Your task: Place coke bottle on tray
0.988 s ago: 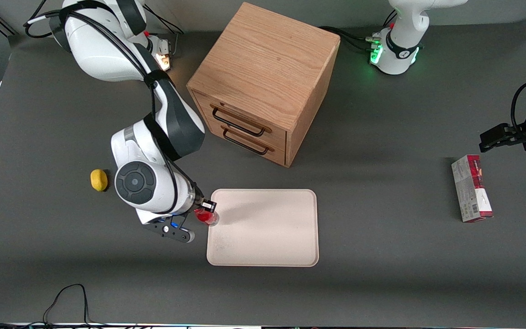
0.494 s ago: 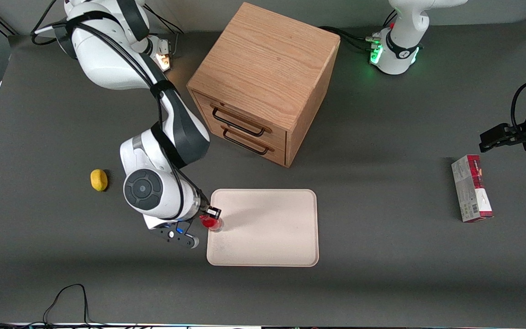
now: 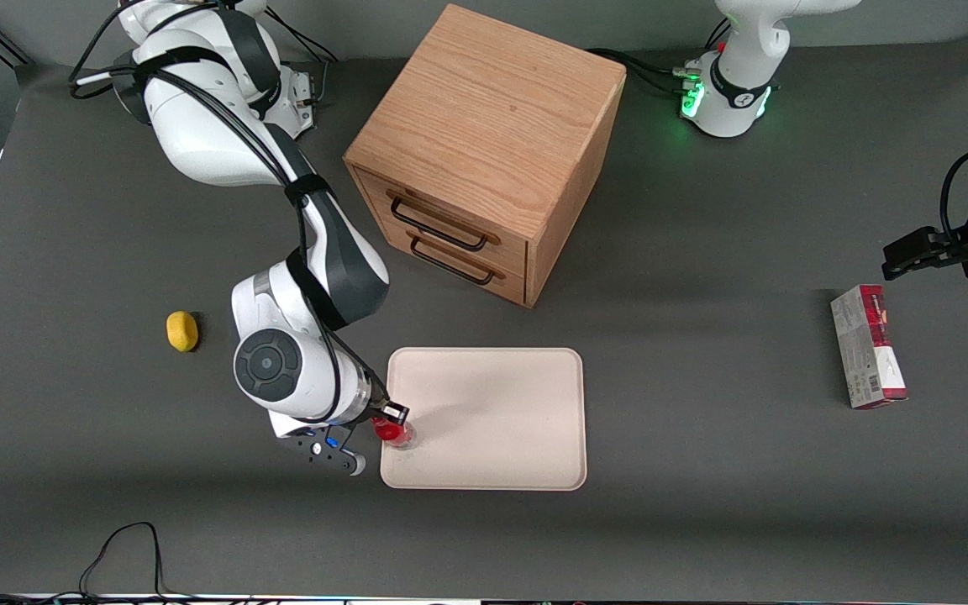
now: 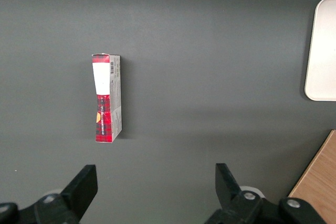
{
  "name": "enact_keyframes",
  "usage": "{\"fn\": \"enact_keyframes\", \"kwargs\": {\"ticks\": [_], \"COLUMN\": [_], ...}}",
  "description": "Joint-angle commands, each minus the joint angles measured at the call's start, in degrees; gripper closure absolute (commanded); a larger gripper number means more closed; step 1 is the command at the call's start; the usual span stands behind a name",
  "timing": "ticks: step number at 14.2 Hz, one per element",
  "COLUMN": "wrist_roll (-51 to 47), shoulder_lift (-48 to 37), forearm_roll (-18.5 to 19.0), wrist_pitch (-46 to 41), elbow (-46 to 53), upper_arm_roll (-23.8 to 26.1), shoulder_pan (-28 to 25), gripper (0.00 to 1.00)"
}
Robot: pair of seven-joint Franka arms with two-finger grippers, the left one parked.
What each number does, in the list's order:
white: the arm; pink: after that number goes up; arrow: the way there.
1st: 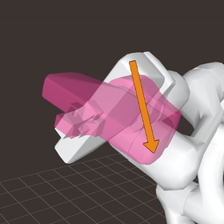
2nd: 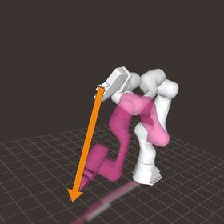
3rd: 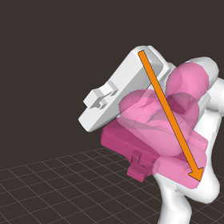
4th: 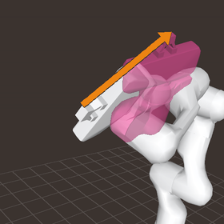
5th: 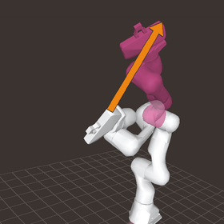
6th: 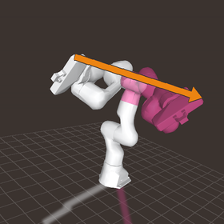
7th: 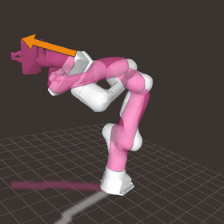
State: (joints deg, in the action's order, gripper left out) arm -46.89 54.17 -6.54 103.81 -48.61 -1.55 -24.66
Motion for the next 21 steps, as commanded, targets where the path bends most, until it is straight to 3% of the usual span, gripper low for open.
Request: {"fn": "enact_keyframes", "kwargs": {"ticks": [1,5,6,7,8,21], "wrist_roll": [-2.4,-2.6,-2.6,-2.7,-2.9,-3.1], "shoulder_lift": [1.8,1.8,1.8,1.8,1.8,0.4], "forearm_roll": [-1.0,-1.0,-1.0,-0.8,-0.7,-0.5], "wrist_pitch": [2.1,3.6,3.7,3.7,3.8,2.7], "elbow": [2.9,2.9,2.9,2.8,2.8,2.6], "upper_arm_roll": [0.2,0.2,0.2,0.1,0.0,-0.2], "shoulder_pan": [0.1,0.1,0.1,0.0,-0.3,-0.2], "gripper": [1.0,1.0,0.82,0.06,0.0,0.0]}}
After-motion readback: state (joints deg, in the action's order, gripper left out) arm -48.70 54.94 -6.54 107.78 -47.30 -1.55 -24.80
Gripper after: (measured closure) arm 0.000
